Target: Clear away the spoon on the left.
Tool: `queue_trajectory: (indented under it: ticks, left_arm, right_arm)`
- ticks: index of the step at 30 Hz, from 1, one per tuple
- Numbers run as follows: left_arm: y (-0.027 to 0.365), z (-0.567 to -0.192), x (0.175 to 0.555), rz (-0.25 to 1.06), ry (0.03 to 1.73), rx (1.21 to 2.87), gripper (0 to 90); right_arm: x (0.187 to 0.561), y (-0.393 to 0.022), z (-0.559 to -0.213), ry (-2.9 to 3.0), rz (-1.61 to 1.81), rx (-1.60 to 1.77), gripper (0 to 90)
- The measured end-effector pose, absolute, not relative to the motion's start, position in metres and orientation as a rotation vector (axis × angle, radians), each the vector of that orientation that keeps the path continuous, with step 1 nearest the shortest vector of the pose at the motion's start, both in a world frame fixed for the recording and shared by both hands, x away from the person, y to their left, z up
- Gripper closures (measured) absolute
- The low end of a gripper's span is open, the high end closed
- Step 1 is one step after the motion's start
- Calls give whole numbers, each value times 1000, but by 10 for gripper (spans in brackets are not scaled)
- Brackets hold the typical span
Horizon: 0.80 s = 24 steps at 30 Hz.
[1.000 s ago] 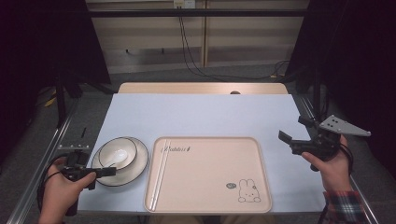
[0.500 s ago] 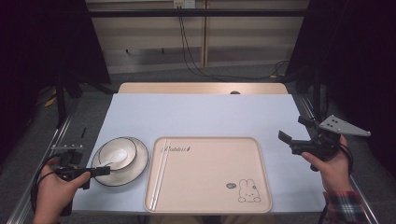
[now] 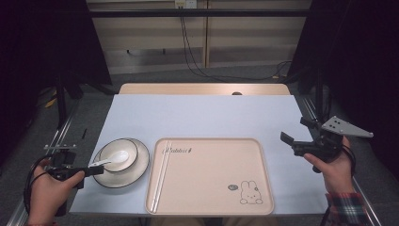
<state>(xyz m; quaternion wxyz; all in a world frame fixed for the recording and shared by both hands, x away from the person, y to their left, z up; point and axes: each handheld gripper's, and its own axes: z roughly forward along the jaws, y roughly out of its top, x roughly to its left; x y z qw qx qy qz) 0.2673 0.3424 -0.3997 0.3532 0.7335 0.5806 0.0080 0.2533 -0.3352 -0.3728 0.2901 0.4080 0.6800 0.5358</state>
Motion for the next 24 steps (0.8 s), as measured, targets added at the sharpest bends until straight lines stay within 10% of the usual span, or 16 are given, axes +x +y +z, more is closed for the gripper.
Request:
queue_trajectory:
  ticks: [24]
  left_arm:
    - [351,-405,295,145,1567,1825,900]
  right_arm:
    - [254,-334,-374,1827,1427,1095,35]
